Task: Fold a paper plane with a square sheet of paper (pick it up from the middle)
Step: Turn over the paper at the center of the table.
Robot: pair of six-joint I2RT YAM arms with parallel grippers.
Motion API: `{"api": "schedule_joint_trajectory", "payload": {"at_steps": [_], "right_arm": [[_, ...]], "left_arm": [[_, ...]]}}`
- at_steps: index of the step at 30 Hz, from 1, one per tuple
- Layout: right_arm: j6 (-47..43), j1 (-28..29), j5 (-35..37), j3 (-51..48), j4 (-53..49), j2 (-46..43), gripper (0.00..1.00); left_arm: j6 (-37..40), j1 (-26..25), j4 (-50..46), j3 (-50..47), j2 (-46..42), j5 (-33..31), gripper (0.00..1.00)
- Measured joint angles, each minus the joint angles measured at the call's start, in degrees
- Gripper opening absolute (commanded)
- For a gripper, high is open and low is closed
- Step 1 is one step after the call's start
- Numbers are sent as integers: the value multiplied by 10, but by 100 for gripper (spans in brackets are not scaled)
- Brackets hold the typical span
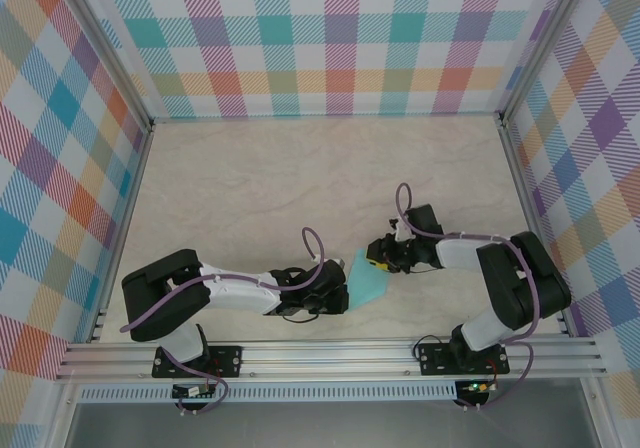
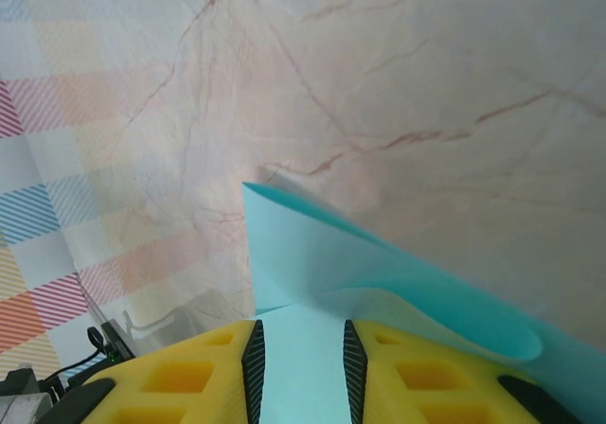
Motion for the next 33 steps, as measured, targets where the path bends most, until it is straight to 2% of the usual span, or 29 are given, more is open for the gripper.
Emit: {"api": "schedule_joint_trajectory", "payload": {"at_steps": [5, 12, 16, 21, 24, 28, 33], "right_arm": [[-15, -28, -25, 0, 8, 9, 31], [-37, -69, -25, 1, 16, 11, 32], [-46, -82, -20, 7, -2, 0, 36], [-63, -85, 1, 19, -74, -96, 44], [-68, -85, 6, 19, -115, -156, 46], [-64, -83, -1, -9, -138, -219, 44], [-41, -61, -10, -60, -162, -275, 43]], "left_arm": [[0, 0, 0, 1, 1, -1, 5], [0, 0, 0, 2, 2, -1, 5], [1, 0, -7, 7, 2, -1, 7], [15, -4, -72, 41, 2, -8, 14], [29, -4, -116, 76, 2, -18, 17], [39, -4, -150, 115, -7, -38, 21], [41, -2, -179, 117, -51, -68, 22]]}}
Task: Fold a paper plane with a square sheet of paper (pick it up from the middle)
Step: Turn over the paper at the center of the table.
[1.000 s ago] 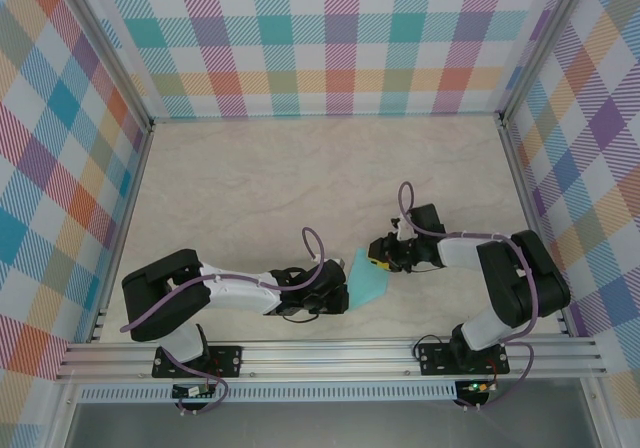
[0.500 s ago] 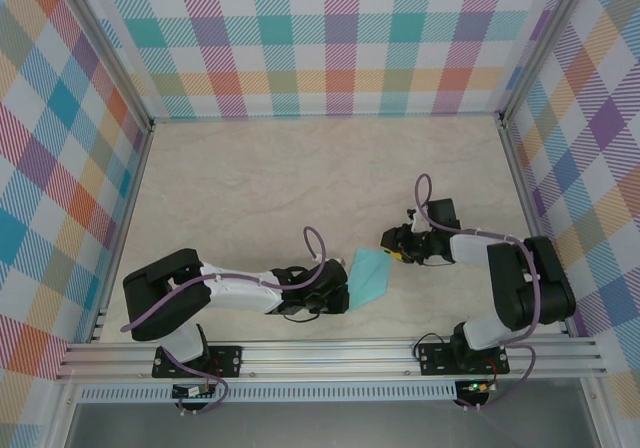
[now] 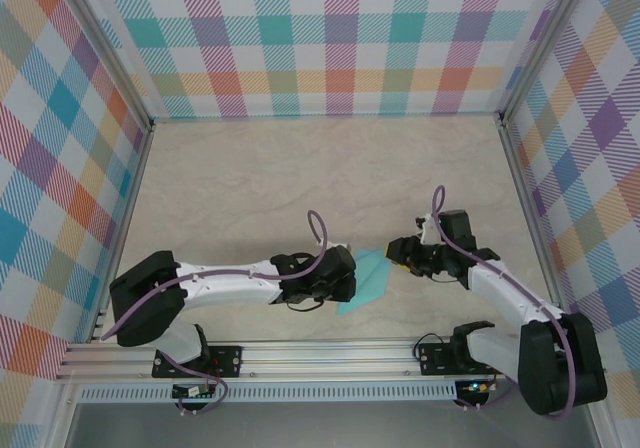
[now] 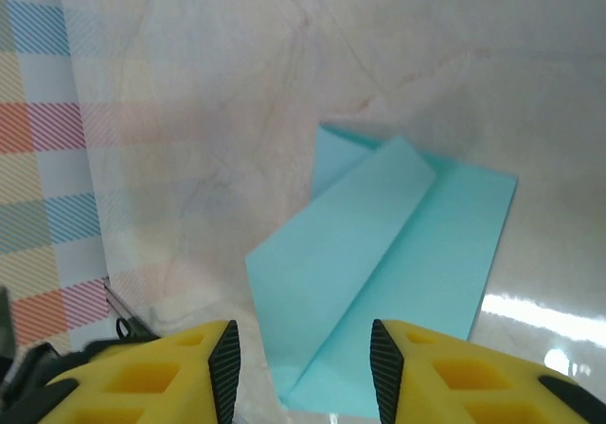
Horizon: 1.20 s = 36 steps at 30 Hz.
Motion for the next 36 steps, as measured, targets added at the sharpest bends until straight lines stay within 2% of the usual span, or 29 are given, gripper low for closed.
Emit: {"api": "schedule_joint_trajectory", "payload": {"at_steps": [6, 20, 27, 36], "right_arm": [[24, 31, 15, -23, -42, -20, 48], [97, 104, 38, -43, -59, -15, 59], [118, 134, 47, -44, -32, 32, 58], [158, 147, 59, -53, 2, 30, 58]], "left_arm": [[-9, 13, -36, -16, -35, -29, 27], [-1, 23, -52, -18, -15, -35, 32], [3, 27, -52, -18, -1, -33, 34], [2, 42, -48, -17, 13, -16, 35]]}}
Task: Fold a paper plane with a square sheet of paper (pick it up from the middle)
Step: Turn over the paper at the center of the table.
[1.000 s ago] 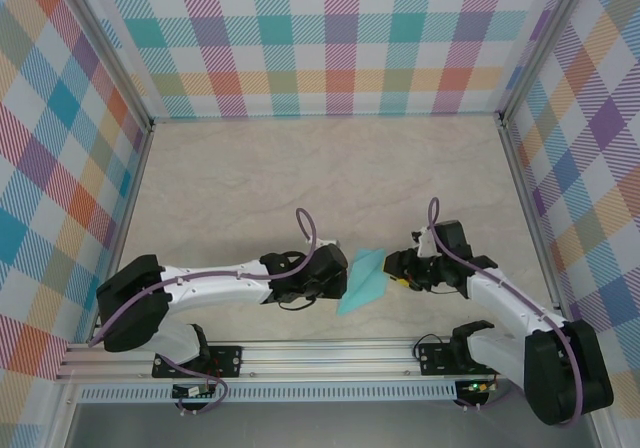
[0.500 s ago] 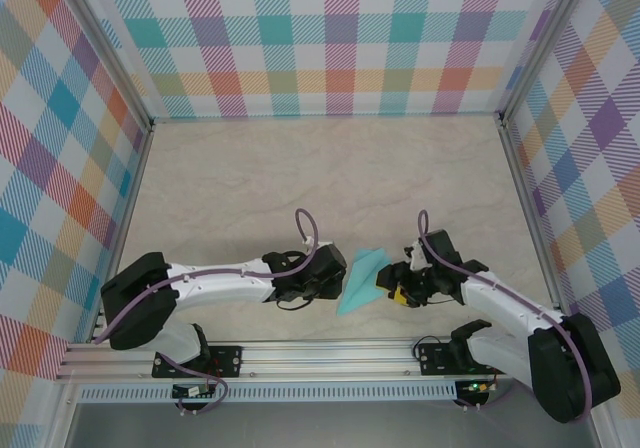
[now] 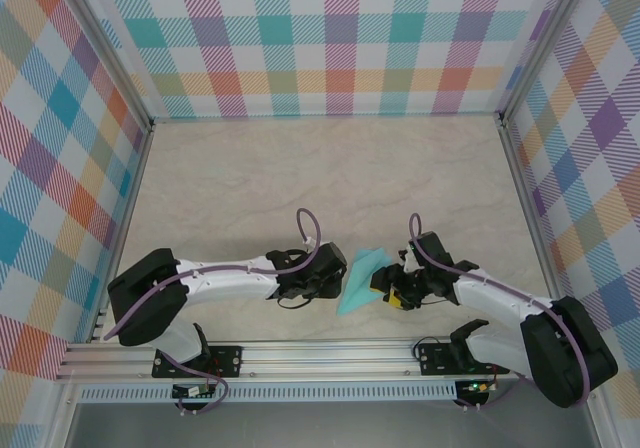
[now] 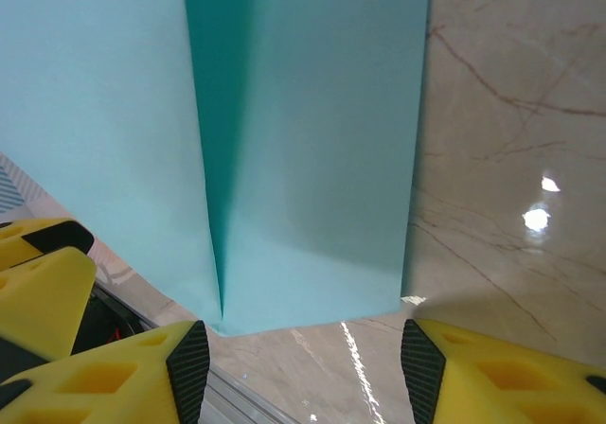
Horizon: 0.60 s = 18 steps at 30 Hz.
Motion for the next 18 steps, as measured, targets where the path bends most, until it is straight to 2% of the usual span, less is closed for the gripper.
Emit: {"api": "schedule_joint_trajectory", "payload": {"at_steps": [3, 18], "right_arm": [[2, 0, -1, 0, 10, 10, 55], [26, -1, -7, 13, 10, 37, 53]], "left_arm": [[0, 3, 0, 0, 7, 5, 35], [-2, 7, 18, 7, 25, 38, 38]]}}
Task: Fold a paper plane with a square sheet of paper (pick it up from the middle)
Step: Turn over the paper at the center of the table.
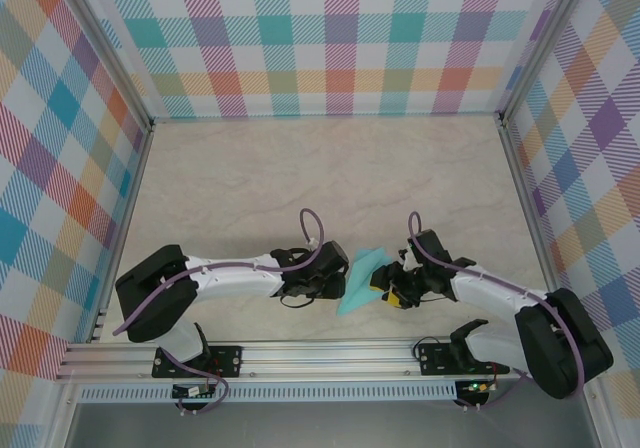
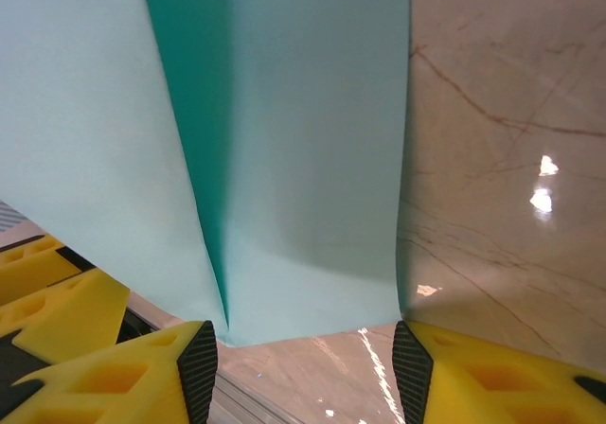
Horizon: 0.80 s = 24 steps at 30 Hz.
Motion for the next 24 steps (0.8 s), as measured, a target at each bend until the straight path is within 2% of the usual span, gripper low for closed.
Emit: {"api": "schedule_joint_trajectory", "payload": {"at_steps": [12, 24], "right_arm": [[27, -1, 0, 6, 1, 12, 49], [38, -1, -1, 6, 12, 14, 48]], "left_arm": [[4, 0, 26, 5, 8, 22, 37], [7, 0, 26, 21, 42, 32, 28]]}}
